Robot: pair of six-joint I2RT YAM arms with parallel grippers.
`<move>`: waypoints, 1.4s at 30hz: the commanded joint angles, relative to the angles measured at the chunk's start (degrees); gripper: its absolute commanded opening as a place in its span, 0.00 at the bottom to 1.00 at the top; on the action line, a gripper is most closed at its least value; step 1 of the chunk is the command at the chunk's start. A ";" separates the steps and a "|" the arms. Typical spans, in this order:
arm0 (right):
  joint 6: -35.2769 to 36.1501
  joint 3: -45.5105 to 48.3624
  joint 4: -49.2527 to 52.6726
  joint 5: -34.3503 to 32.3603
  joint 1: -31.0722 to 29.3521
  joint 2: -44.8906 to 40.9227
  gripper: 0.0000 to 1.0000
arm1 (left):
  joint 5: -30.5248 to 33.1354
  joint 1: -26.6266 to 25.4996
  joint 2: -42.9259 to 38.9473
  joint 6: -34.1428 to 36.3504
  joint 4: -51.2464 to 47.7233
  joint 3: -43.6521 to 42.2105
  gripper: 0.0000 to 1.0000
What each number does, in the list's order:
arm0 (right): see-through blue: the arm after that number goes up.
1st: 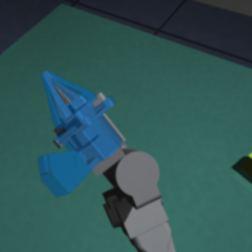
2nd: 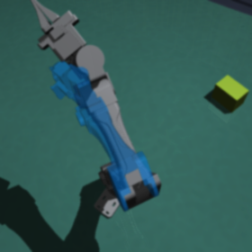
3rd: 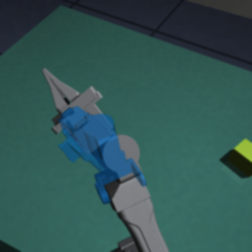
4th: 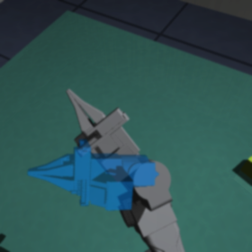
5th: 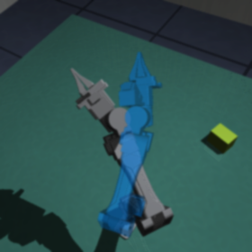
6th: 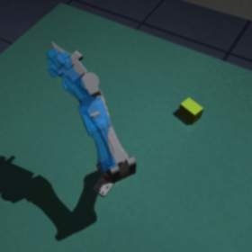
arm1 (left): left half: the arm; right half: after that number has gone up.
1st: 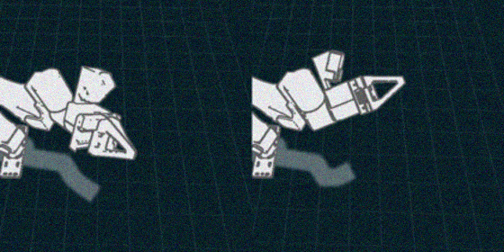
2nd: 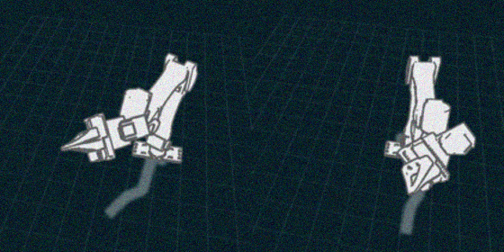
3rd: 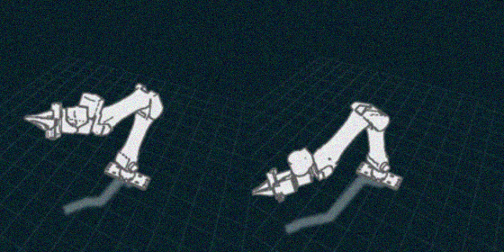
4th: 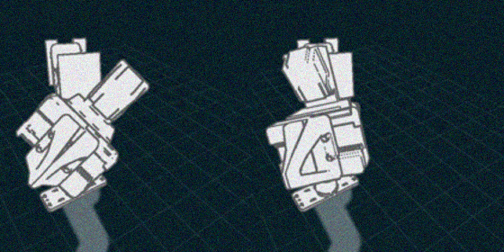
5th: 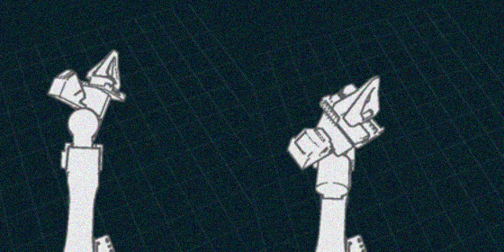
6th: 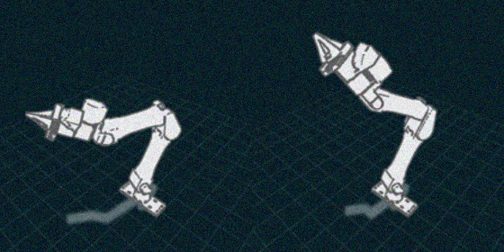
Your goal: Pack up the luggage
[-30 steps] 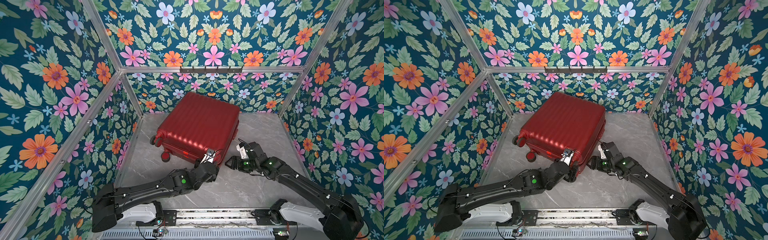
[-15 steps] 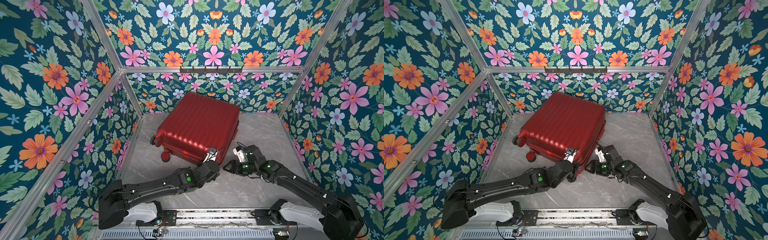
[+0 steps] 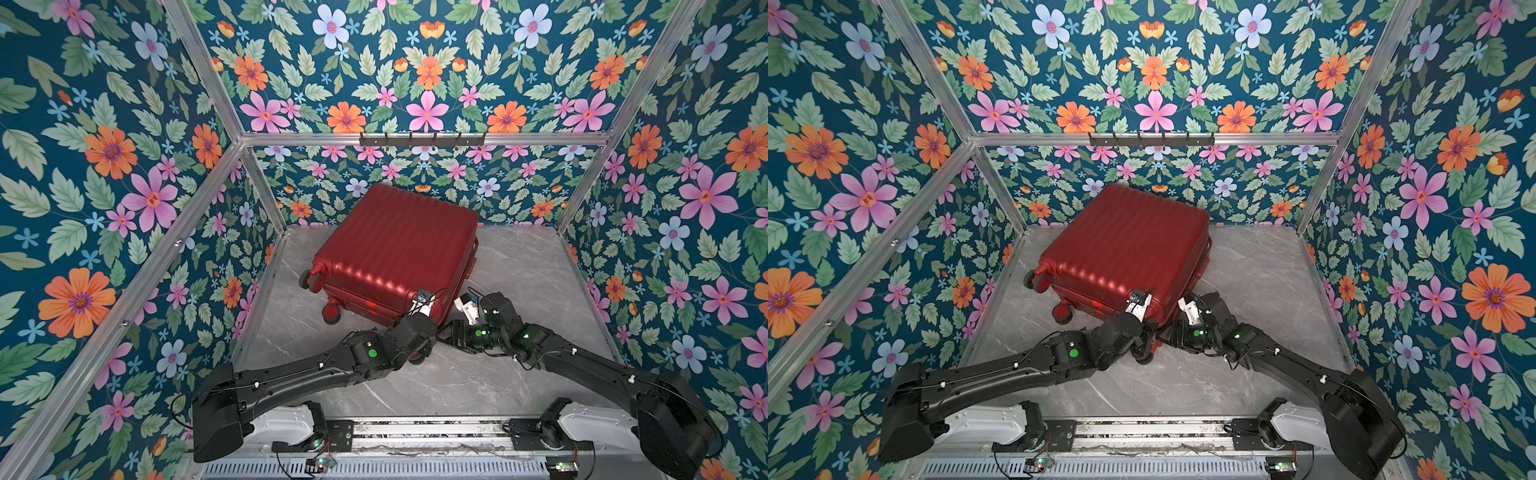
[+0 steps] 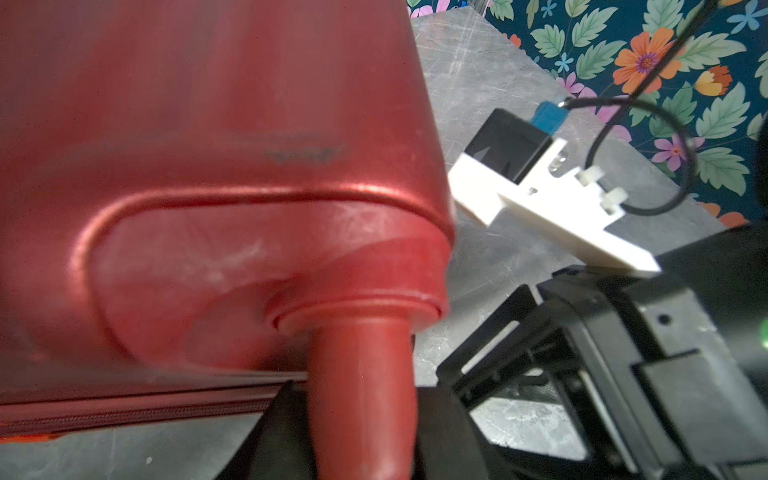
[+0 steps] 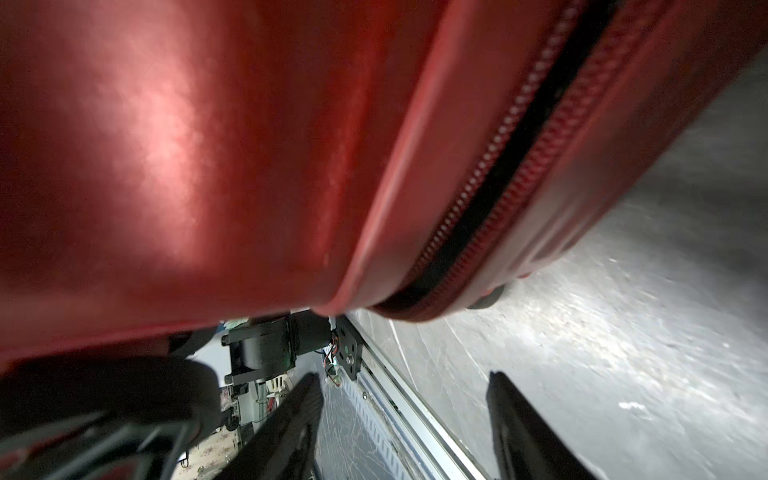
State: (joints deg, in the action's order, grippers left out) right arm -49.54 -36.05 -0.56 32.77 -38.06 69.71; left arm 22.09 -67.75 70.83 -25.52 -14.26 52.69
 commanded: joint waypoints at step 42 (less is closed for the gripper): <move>-7.15 14.35 -59.11 -15.36 -7.09 15.44 0.51 | -7.73 8.01 0.86 1.17 12.92 0.24 0.00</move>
State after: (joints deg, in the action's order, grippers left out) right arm -55.99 -21.34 -54.26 18.98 -44.66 84.53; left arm 13.02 -60.01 72.38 -25.52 -8.93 52.42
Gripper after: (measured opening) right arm 0.517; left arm 0.493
